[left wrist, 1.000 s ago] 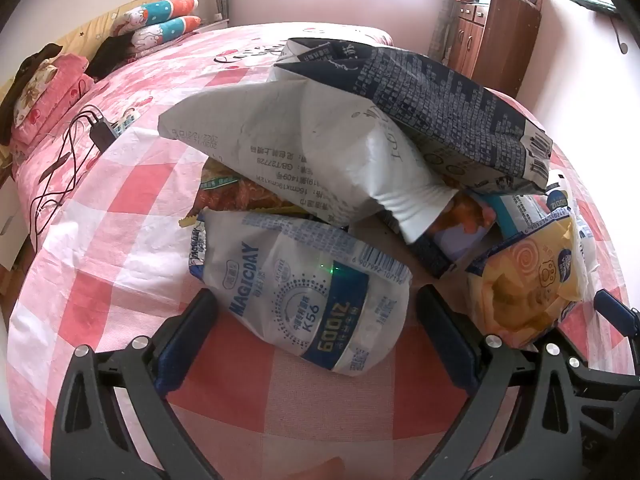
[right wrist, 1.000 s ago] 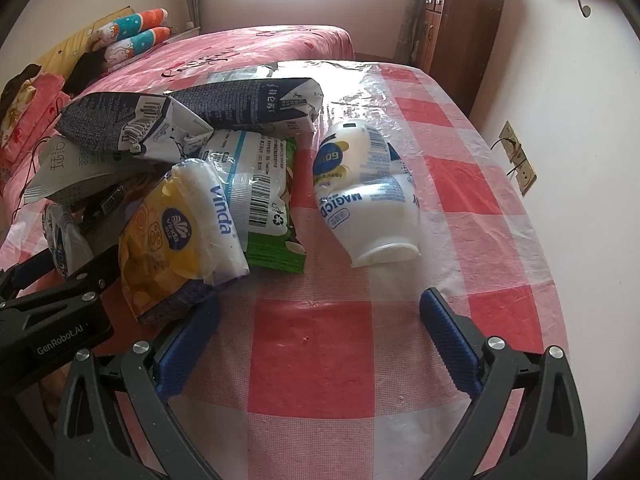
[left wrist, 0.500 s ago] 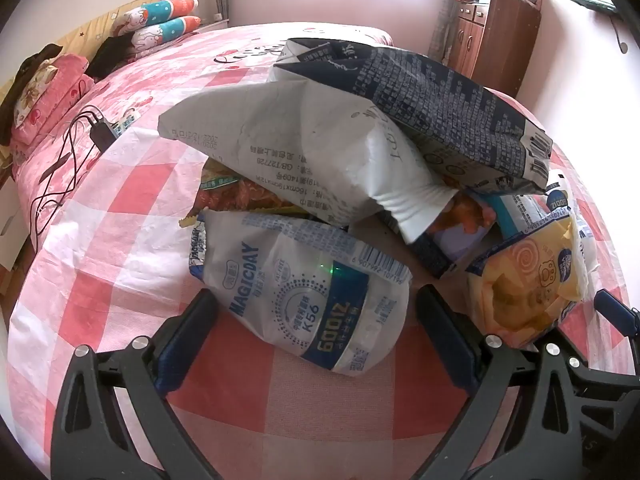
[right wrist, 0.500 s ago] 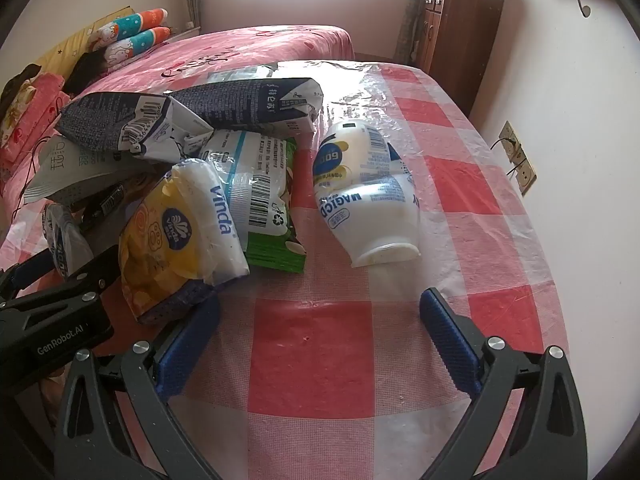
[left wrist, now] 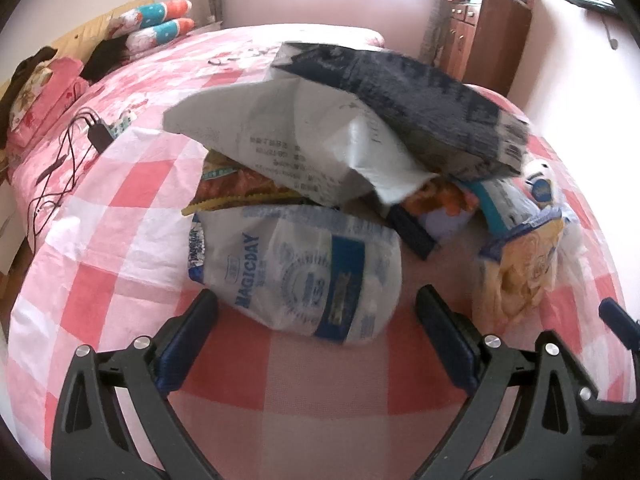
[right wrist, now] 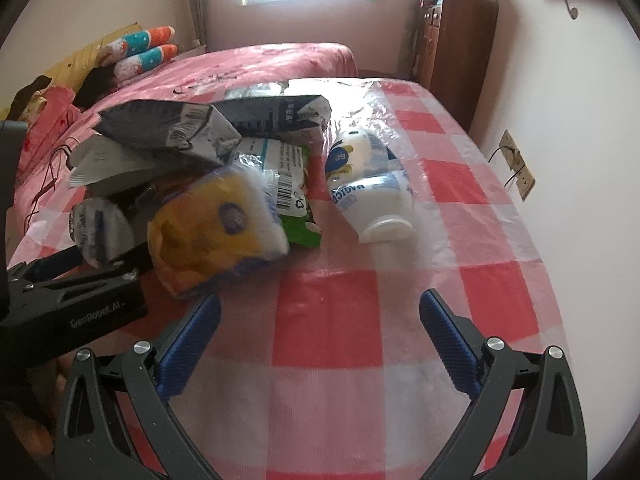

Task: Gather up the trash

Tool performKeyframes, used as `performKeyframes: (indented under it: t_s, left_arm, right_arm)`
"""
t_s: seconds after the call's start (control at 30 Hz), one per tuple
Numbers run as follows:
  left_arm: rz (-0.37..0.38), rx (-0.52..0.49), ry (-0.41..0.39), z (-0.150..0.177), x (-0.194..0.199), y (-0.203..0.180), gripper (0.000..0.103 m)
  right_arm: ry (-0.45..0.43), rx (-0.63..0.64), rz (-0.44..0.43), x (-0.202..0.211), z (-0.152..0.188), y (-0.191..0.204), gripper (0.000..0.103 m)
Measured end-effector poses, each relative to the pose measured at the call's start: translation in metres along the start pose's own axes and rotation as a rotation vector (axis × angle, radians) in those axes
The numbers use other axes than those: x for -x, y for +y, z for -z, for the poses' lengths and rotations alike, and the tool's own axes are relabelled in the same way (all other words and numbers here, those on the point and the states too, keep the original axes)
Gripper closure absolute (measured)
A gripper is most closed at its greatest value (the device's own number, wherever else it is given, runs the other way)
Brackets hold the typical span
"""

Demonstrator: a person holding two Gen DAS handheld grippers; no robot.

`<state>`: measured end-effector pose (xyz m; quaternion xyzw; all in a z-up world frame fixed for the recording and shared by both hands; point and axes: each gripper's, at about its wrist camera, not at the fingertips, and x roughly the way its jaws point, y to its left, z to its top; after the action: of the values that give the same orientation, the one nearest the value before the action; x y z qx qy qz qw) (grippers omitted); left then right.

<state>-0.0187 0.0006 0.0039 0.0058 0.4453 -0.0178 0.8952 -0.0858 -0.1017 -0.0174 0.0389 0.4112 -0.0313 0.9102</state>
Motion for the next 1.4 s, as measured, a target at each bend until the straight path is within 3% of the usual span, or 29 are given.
performKeyframes:
  t_s: [0.33,0.5,1.07,1.4]
  left_arm:
    - [-0.03,-0.104,-0.18,0.017,0.075,-0.007,0.004]
    - [-0.034,-0.128,-0.231,0.027,0.105,-0.009,0.004]
    - [-0.026,-0.107,-0.313,0.049,0.162,0.015,0.004]
    - [-0.022,-0.101,-0.347,0.059,0.179,0.021,0.004]
  right_arm:
    - [-0.142,-0.025,0.025,0.061,-0.002,-0.011,0.005]
    - [-0.196,-0.021,0.03,0.089,0.0,-0.009,0.005]
    - [-0.342,0.011,0.053,0.167,0.015,0.009,0.005]
    - [-0.366,0.017,0.054,0.185,0.023,0.013,0.005]
